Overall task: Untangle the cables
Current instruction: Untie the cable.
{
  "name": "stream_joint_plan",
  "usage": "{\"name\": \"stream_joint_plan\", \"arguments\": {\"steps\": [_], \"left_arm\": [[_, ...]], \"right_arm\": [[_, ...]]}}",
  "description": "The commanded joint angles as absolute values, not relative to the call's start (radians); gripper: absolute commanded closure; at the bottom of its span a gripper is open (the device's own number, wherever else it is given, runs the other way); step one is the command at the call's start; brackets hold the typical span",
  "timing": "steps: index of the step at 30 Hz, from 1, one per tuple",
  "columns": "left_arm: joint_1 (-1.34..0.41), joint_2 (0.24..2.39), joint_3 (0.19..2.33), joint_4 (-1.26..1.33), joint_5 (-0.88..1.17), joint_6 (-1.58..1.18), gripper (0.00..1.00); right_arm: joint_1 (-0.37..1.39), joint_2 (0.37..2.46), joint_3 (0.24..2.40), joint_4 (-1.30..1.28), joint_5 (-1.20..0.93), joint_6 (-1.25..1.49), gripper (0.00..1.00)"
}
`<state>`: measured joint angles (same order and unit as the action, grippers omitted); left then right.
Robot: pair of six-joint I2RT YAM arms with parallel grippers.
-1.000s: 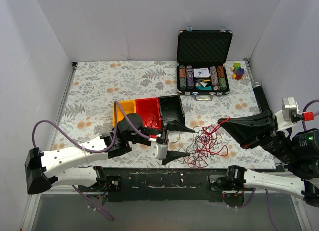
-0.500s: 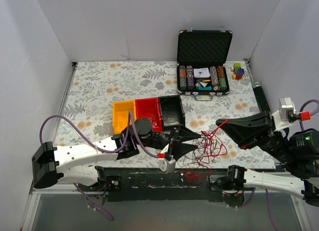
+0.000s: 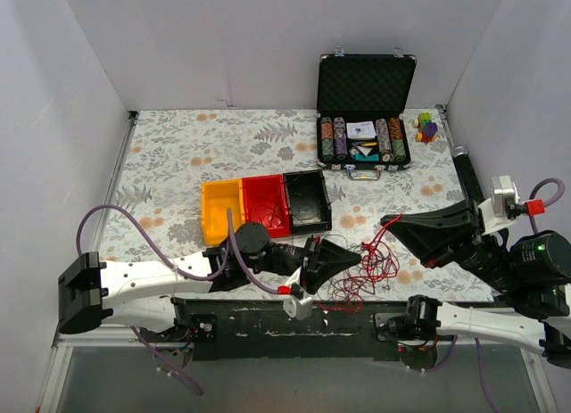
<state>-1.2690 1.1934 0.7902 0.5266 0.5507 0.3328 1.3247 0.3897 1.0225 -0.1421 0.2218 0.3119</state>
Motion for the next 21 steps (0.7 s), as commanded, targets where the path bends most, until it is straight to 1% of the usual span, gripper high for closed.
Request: {"name": "stream_joint_plan", "arguments": {"steps": [1, 9, 11, 14, 18, 21], "left_arm": [[-1.287, 1.174, 0.769, 0.548, 0.538, 0.318, 1.0], [-1.289, 1.089, 0.7, 0.367, 0.584, 0.393, 1.0], [-1.289, 1.071, 0.693, 0.243, 0.603, 0.461, 1.0], [-1.289, 1.054, 0.698, 0.094, 0.617, 0.492, 1.0], [-1.289, 1.066, 0.726, -0.197, 0.62, 0.529, 1.0], [-1.289, 1.069, 0.707, -0.316, 0.606, 0.529, 1.0]], "right_arm": [[1.336, 0.382, 1.032, -0.06, 0.244, 0.314, 0.99], [1.338, 0.353, 1.075, -0.086, 0.328, 0.29, 0.99], [1.339, 0.35, 1.097, -0.1, 0.348, 0.279, 0.99], [1.341, 0.354, 1.133, -0.12, 0.37, 0.261, 0.99], [1.342, 0.377, 1.205, -0.175, 0.416, 0.226, 0.99], [1.342, 0.385, 1.258, -0.212, 0.469, 0.19, 0.99]]}}
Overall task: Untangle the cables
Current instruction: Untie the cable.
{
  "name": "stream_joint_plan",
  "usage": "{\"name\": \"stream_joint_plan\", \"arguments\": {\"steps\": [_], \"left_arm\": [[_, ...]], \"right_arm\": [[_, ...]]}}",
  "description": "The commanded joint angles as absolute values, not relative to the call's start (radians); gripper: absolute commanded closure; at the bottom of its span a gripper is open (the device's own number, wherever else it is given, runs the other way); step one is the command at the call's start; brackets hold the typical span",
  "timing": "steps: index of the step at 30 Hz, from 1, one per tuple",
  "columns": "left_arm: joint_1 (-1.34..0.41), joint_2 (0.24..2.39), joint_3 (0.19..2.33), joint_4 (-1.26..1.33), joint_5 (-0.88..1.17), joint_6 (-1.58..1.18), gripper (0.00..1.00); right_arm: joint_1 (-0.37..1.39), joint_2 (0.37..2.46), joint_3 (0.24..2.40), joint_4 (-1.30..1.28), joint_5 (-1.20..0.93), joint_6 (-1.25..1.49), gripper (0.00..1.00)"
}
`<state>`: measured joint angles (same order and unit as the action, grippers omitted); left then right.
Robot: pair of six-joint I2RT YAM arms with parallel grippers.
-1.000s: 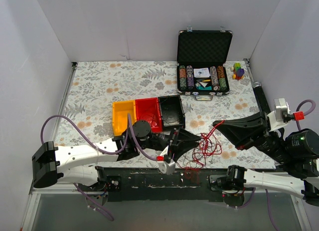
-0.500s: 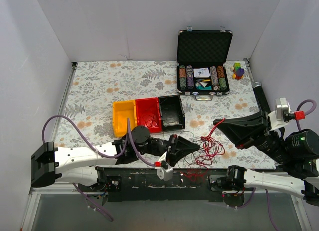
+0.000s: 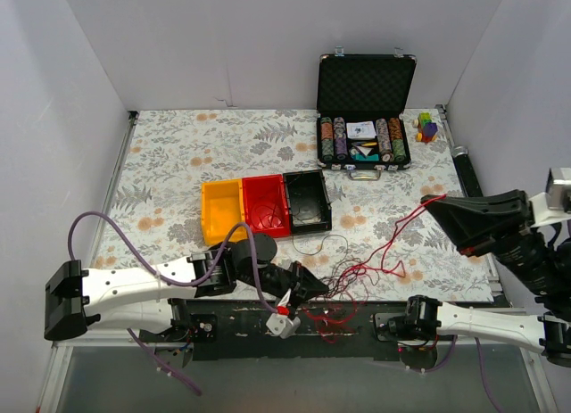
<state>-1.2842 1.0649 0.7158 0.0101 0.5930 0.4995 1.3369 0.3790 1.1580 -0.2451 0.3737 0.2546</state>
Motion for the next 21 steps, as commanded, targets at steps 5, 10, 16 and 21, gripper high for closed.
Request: {"name": "stream_joint_plan", "arguments": {"steps": [5, 10, 16, 21], "left_arm": [[-1.287, 1.065, 0.655, -0.35, 0.532, 0.532, 1.0], [-1.27, 1.072, 0.631, -0.411, 0.502, 0.552, 1.0], [-1.252, 1.06, 0.618, -0.411, 0.492, 0.531, 1.0], [-1.232, 1.046, 0.604, -0.405, 0.483, 0.52, 1.0]], "right_arm": [[1.345, 0.397, 1.345, -0.252, 0.557, 0.14, 0.99], [1.345, 0.403, 1.428, -0.218, 0.58, 0.083, 0.99], [1.348, 0.5, 1.549, -0.273, 0.618, 0.028, 0.99], [1.351, 0.512, 1.566, -0.186, 0.623, -0.038, 0.99]]}}
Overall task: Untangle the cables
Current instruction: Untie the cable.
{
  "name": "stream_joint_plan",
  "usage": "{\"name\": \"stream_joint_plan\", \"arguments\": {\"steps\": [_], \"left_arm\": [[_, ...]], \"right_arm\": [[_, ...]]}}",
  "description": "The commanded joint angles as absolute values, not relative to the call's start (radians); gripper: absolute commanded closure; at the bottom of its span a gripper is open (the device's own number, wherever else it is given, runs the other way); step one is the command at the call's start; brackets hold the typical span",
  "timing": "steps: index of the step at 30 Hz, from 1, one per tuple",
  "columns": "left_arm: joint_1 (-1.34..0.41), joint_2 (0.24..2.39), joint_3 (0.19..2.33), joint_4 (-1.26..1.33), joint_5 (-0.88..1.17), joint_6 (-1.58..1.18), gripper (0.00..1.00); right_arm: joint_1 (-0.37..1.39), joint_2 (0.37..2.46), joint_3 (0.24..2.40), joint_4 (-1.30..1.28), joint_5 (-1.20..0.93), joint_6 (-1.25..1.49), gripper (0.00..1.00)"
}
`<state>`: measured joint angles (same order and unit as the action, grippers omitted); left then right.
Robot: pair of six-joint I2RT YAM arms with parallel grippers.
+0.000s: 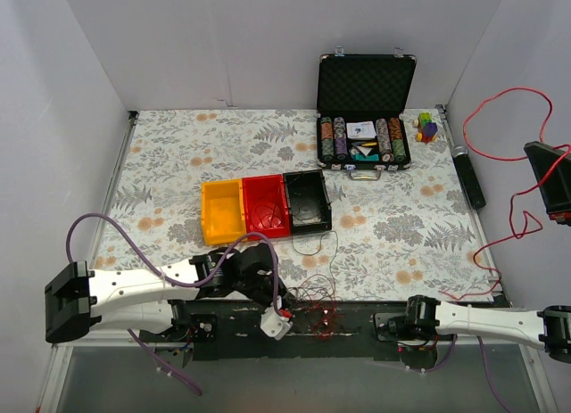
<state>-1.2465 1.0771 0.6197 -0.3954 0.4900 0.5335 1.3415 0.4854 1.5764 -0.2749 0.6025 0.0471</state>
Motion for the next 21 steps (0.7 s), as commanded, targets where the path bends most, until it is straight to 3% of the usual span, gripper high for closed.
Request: {"name": "stream_joint_plan", "arguments": {"steps": [1, 5, 7, 8, 11, 14, 21], "left_arm": [[-1.23, 1.042, 0.604, -0.391, 0.482, 0.503, 1.0], [-1.226, 1.032, 0.647, -0.209, 0.436, 0.346, 1.0], [-1.215, 1.032, 0.69, -0.126, 0.407, 0.266, 0.95], [-1.207, 1.032, 0.724, -0.121, 0.408, 0.24, 0.86], [-1.204, 1.032, 0.828, -0.225, 0.449, 0.21, 0.22], [-1.204, 0.996, 0.877, -0.313, 0.474, 0.169, 0.02], [-1.204, 0.841, 0.896, -0.368, 0.474, 0.118, 0.02]], "right_arm": [[1.356, 0.523, 1.565, -0.181, 0.63, -0.044, 0.99], [1.4, 0.606, 1.563, -0.21, 0.695, -0.06, 0.99], [1.43, 0.636, 1.527, -0.167, 0.721, -0.084, 0.99], [1.443, 0.653, 1.513, -0.149, 0.741, -0.098, 0.99], [1.457, 0.71, 1.488, -0.104, 0.788, -0.135, 0.99], [1.457, 0.784, 1.482, -0.08, 0.827, -0.176, 0.99], [1.457, 0.939, 1.489, 0.083, 0.88, -0.304, 0.99]]}}
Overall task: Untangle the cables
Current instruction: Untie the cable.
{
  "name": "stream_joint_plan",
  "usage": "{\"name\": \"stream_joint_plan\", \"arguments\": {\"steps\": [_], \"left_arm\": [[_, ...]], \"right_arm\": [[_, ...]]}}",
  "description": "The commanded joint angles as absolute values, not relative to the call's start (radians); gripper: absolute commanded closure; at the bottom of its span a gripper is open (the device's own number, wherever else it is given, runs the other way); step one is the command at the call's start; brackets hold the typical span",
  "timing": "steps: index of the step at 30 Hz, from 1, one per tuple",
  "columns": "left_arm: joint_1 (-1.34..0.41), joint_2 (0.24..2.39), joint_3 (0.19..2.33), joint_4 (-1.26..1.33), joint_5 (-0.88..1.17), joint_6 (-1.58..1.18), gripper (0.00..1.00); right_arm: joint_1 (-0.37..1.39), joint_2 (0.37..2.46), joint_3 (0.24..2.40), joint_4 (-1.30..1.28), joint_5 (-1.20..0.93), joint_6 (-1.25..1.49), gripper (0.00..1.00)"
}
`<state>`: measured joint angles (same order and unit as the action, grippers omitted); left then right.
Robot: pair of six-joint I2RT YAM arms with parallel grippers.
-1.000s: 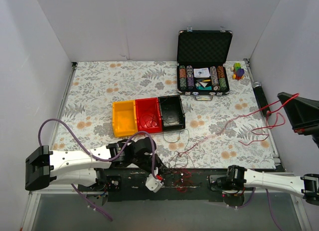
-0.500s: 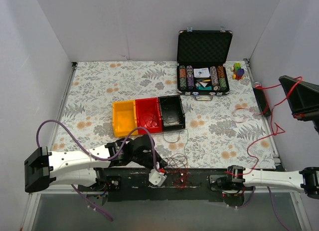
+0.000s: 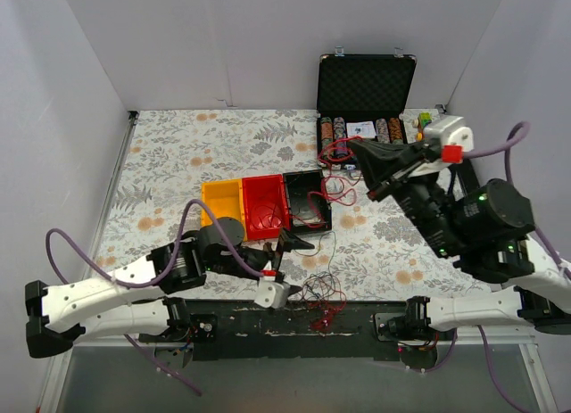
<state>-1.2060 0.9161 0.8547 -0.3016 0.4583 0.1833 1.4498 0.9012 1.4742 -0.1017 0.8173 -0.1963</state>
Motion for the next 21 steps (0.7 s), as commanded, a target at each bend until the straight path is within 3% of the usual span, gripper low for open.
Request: {"name": "stream_joint_plan", "arguments": {"steps": [1, 8, 13, 21], "left_arm": [[-1.204, 0.827, 0.916, -0.377, 0.462, 0.103, 0.02], [-1.201, 0.764, 1.028, -0.321, 0.137, -0.099, 0.02], [-1.172, 0.733, 1.092, -0.164, -0.113, -0.219, 0.02], [-1.14, 0.71, 1.164, -0.129, -0.156, -0.244, 0.02]], "right_arm": [[1.457, 0.955, 1.493, 0.113, 0.885, -0.325, 0.99], [1.41, 1.107, 1.513, 0.169, 0.851, -0.373, 0.99], [1.237, 1.206, 1.525, 0.072, 0.684, -0.198, 0.99], [1.124, 1.333, 1.545, 0.09, 0.562, -0.153, 0.99]]}}
